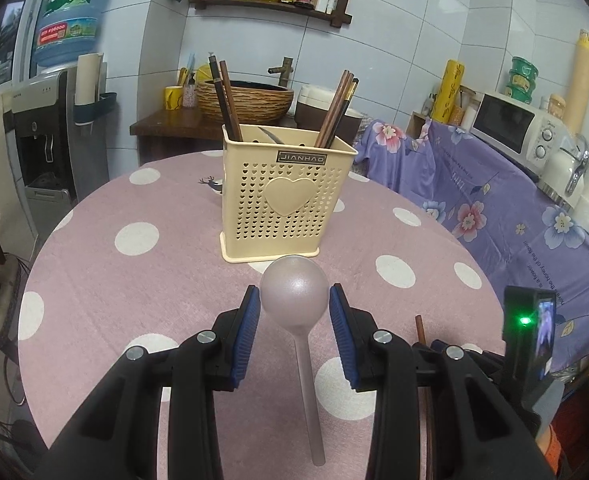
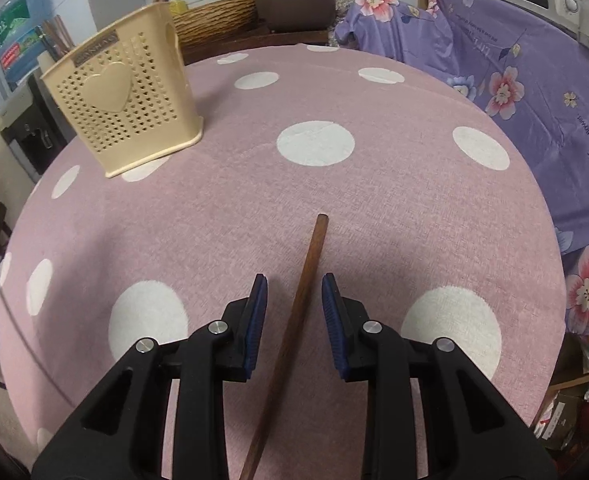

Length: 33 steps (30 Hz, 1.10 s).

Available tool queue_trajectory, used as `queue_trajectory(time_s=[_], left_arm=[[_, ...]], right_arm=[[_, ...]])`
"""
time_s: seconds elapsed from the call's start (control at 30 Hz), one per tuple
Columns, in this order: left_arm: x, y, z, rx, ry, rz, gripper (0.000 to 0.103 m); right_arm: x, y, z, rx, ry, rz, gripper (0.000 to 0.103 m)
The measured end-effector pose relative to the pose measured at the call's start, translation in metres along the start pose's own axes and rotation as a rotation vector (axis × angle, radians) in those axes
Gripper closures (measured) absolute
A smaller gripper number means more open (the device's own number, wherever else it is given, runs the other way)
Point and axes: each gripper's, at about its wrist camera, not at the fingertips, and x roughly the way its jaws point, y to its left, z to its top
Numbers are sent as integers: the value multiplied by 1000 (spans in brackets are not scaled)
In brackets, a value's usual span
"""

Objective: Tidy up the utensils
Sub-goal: 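Lift the plastic spoon with the left tool while the right tool grasps the brown chopstick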

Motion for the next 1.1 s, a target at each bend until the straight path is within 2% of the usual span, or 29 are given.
queue_trajectory(time_s=[0.2,0.4,0.87,1.1], left_arm=[[0,3,-3,-9,6,-8,67],[2,4,-5,-8,6,-9,67],[2,6,-4,-6,3,6,67],[2,9,-3,-12,0,12,67]], right_arm=[[6,6,4,-16,-8,-49,80],[10,7,10,-44,-4,-61,92],[11,23,6,-117,-17,-78,94],[8,19,9,-85,-20,15,95]])
